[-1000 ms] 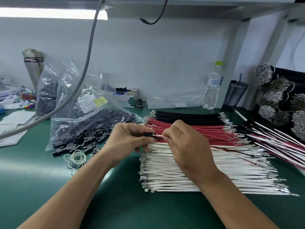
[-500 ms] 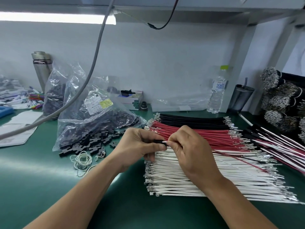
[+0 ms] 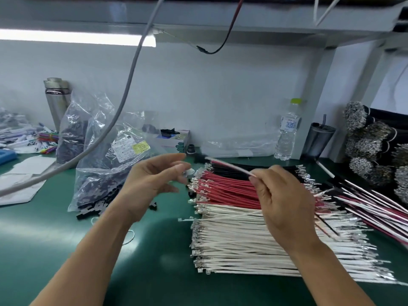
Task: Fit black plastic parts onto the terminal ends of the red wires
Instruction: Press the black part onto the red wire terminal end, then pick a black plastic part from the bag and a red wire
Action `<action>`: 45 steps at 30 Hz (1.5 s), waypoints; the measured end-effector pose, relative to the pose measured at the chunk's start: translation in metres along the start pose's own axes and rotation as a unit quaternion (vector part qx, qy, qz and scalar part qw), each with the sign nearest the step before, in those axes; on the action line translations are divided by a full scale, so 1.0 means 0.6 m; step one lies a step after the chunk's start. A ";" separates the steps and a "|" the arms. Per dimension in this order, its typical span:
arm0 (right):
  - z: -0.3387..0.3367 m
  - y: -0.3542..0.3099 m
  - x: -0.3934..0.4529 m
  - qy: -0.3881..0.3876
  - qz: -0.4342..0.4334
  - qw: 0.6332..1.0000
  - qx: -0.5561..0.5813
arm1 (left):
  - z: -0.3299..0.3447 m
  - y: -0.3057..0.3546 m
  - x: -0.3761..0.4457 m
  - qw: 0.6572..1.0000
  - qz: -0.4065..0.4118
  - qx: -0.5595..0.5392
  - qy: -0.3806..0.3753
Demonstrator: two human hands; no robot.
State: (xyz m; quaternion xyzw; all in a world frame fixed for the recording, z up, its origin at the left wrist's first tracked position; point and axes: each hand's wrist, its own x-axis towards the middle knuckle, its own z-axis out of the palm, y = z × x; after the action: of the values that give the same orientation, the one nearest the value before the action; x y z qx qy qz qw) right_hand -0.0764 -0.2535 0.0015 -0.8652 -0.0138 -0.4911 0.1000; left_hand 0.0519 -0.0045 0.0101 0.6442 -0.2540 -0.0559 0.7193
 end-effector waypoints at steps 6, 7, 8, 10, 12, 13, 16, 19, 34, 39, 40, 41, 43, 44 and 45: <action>-0.060 0.017 0.073 0.194 0.046 0.974 0.105 | -0.063 -0.021 0.009 0.851 0.000 0.523 0.058; -0.080 0.029 0.087 0.204 0.062 0.970 0.113 | -0.064 -0.021 0.010 0.817 -0.017 0.575 0.027; -0.102 0.047 0.101 0.205 0.084 0.969 0.111 | -0.067 -0.020 0.012 0.790 -0.033 0.612 0.003; -0.147 0.102 0.115 0.169 0.129 0.975 0.057 | -0.070 -0.022 0.015 0.759 -0.054 0.648 -0.024; -0.187 0.177 0.109 0.104 0.166 0.979 -0.054 | -0.070 -0.029 0.019 0.747 -0.054 0.661 -0.032; -0.201 0.215 0.100 0.057 0.182 0.974 -0.119 | -0.067 -0.033 0.020 0.741 -0.049 0.669 -0.032; -0.220 0.295 0.052 -0.124 0.238 0.926 -0.267 | -0.059 -0.044 0.025 0.735 -0.034 0.676 -0.023; -0.208 0.332 -0.008 -0.264 0.261 0.861 -0.348 | -0.062 -0.051 0.029 0.742 -0.032 0.669 -0.031; -0.208 0.348 -0.011 -0.307 0.354 0.801 -0.373 | -0.055 -0.045 0.027 0.728 -0.007 0.682 -0.068; -0.100 0.243 0.038 -0.214 0.212 0.925 -0.232 | -0.037 -0.057 0.025 0.758 0.048 0.650 -0.024; -0.065 0.212 0.052 -0.213 0.187 0.945 -0.165 | -0.031 -0.059 0.023 0.768 0.060 0.638 -0.009; -0.028 0.183 0.064 -0.221 0.167 0.955 -0.106 | -0.024 -0.060 0.021 0.776 0.072 0.626 0.008; 0.047 0.132 0.083 -0.248 0.140 0.958 -0.026 | -0.013 -0.062 0.018 0.792 0.095 0.602 0.036; 0.081 0.111 0.090 -0.260 0.133 0.956 -0.008 | -0.008 -0.065 0.017 0.808 0.105 0.578 0.046; 0.112 0.095 0.097 -0.274 0.130 0.953 -0.001 | -0.003 -0.068 0.017 0.833 0.107 0.539 0.061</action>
State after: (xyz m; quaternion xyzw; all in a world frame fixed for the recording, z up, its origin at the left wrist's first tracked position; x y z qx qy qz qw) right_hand 0.0173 -0.3011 0.0084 -0.9609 0.0718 -0.2181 0.1546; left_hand 0.0718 -0.0139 -0.0261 0.9008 -0.2668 0.2064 0.2735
